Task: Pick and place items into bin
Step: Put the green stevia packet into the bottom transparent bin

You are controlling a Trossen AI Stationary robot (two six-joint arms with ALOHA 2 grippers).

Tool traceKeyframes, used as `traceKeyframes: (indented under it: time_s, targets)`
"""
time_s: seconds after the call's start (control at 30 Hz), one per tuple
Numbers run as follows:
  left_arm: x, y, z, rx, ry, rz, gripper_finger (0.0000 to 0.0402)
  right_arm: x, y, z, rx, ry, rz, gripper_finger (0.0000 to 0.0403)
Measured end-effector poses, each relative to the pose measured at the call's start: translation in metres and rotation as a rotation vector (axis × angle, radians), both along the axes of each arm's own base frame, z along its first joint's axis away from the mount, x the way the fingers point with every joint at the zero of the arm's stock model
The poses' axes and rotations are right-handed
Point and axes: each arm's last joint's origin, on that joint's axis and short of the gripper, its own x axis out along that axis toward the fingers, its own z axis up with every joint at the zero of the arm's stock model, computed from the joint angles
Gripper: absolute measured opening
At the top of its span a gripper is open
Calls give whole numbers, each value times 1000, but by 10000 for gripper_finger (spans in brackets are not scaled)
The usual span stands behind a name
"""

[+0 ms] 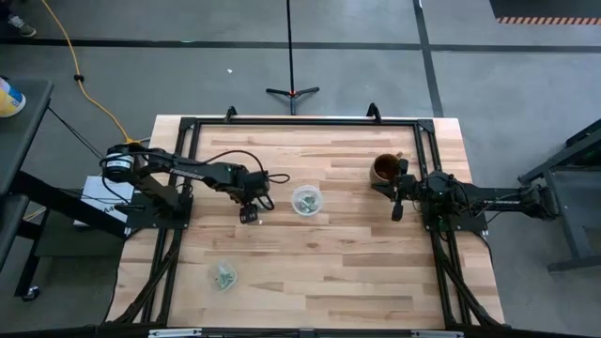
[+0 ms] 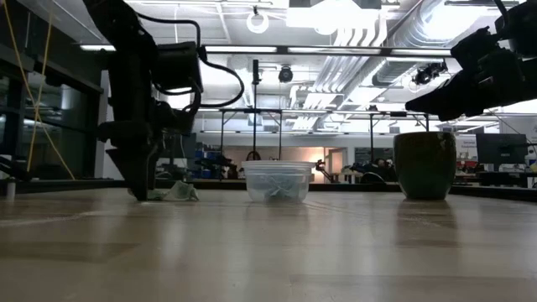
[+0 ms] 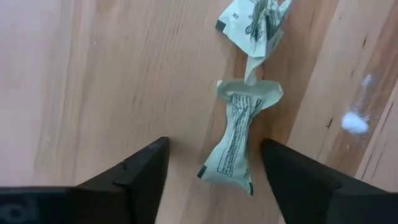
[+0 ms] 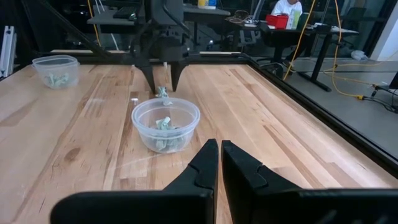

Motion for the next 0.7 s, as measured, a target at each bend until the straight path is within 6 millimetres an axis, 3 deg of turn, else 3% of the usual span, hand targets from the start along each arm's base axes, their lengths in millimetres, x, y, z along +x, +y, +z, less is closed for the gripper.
traceKeyframes:
  time_s: [0.33,0.6,0.7]
  targets:
    - [1,0,4,-1,51,-3,148,0,0,0,0,1,0,12]
    - [10,-1,36,-71,105,10,32,0,0,0,1,2,0,12]
    - [11,-10,48,-157,131,57,22,0,0,0,1,4,0,12]
